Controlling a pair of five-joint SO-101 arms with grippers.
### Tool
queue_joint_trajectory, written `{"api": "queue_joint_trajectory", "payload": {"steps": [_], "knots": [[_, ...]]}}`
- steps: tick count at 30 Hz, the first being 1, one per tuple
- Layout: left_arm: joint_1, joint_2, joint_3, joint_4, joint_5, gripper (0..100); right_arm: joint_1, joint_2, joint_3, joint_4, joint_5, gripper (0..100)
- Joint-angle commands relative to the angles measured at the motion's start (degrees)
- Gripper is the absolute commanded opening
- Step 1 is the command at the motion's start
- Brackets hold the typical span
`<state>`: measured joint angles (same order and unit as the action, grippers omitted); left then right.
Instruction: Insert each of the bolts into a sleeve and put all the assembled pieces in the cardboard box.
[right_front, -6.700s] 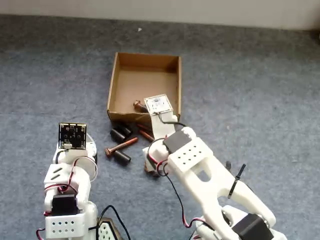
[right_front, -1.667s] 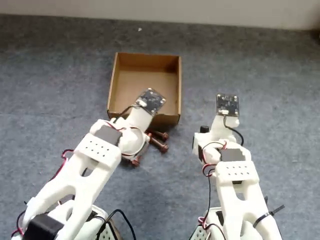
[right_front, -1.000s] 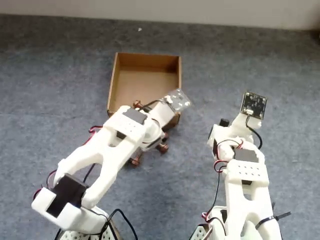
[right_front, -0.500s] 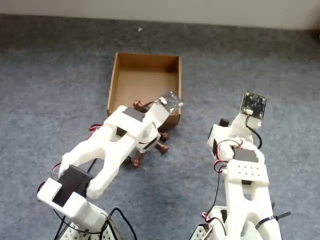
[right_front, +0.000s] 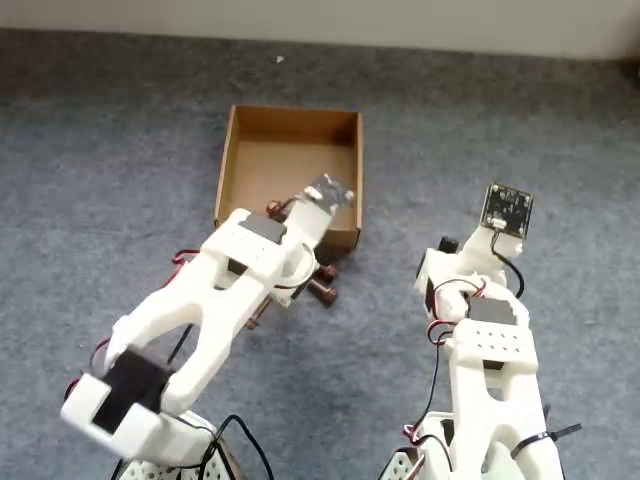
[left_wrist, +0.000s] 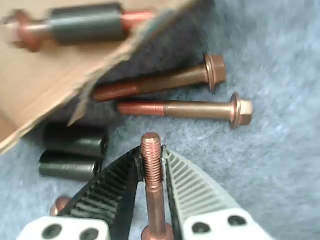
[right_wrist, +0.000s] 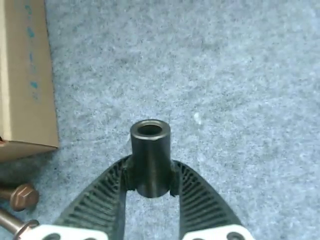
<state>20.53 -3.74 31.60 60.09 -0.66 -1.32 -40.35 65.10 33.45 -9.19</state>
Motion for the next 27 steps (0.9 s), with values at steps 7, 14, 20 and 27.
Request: {"api": "queue_joint_trajectory", "payload": {"steps": [7,14,20,27], "knots": [[-6.8,-19.3,-1.8,9.0,22.2,1,0.6,-1.5,-0.6,-1.4,-0.4,0.5],[-19.0,-28.9,3.6,8.4,28.6,1,0.6,-1.5,-0.6,-1.4,-0.4,0.5],[-21.5,-38.2,13.5,8.4,47.7,1,0.6,-1.5,-0.6,-1.4,-0.4,0.5],[-21.5,-48.7,24.7,1.9,63.9,1,0.6,-1.5,-0.6,-1.4,-0.3,0.5]]}}
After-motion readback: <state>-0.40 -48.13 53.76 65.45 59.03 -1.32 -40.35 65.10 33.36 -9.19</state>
